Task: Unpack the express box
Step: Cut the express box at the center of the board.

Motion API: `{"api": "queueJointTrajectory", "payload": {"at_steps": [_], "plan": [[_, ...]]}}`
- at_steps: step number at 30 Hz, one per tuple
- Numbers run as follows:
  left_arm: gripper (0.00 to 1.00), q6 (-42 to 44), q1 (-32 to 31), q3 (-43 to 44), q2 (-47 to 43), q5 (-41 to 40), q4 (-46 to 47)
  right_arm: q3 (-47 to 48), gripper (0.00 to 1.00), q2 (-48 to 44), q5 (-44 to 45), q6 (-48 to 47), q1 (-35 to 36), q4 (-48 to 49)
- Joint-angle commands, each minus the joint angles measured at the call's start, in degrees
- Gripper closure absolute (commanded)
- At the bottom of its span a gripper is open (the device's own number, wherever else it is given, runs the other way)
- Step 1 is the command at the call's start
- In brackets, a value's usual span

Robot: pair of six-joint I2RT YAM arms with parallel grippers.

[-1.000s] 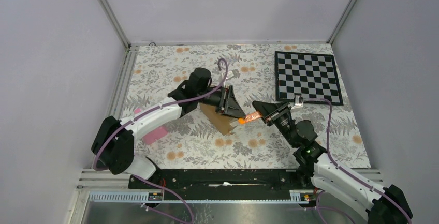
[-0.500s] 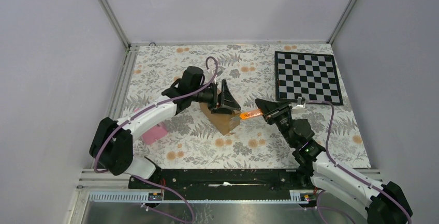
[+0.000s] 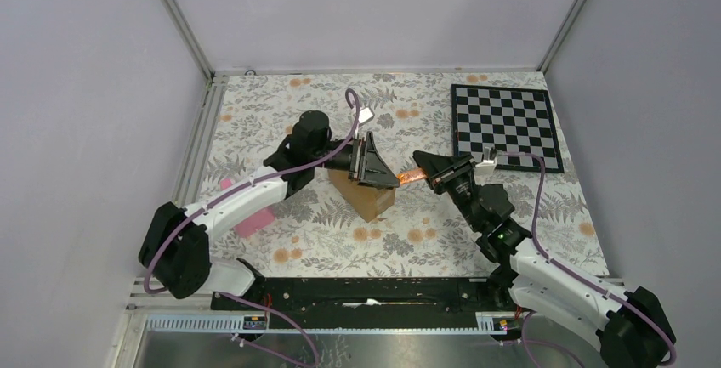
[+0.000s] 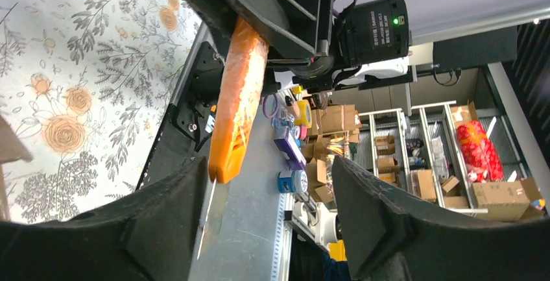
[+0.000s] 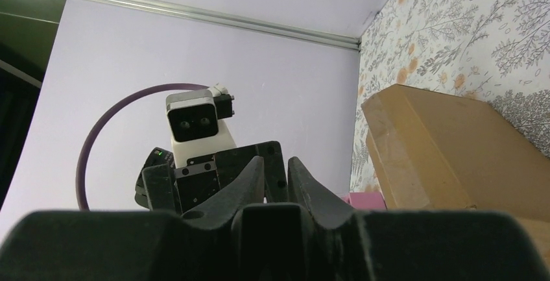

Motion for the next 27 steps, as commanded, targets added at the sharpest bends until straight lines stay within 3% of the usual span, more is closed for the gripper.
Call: {"api": "queueJointTrajectory", "payload": {"at_steps": [1,3,7,10,12,16,19,22,27], "plan": [[0.34,-3.19,-0.82,-0.73,1.34,2.80,9.41,3.45,1.00,0.67,-0.90,0.58,0.59,4.21],[0.44,-4.35,-1.18,-0.61,2.37,3.00,10.91,3.53,1.00,0.92,-1.16,0.34,0.70,4.32],[0.75,-7.62,-1.50,-0.99,4.20,4.22,14.68,3.18,1.00,0.58,-2.09,0.06,0.74,2.80],[0.99,-8.60,-1.50,-1.08,5.15,4.68,15.43,2.50,0.93,-0.17,-3.87,-0.12,0.73,0.82],[1.00,-8.43,-1.50,-1.13,5.34,5.43,15.54,2.55,0.77,-0.29,-7.05,-1.11,0.75,-0.57],[1.00,-1.62,-0.84,-0.98,3.41,7.74,7.79,1.27,0.27,-3.27,-16.16,-3.37,0.76,-3.77],[1.00,8.03,-0.45,-0.40,0.92,8.22,-3.98,-0.43,0.07,-10.79,-21.44,-6.85,0.72,-9.51],[1.00,11.25,-0.48,-1.59,-1.85,9.01,-6.75,-0.99,0.01,-18.34,-24.00,-9.76,0.70,-18.82],[1.00,14.92,-0.74,-2.84,-5.29,10.95,-10.88,-1.36,0.01,-26.36,-27.36,-12.10,0.76,-25.86]]}}
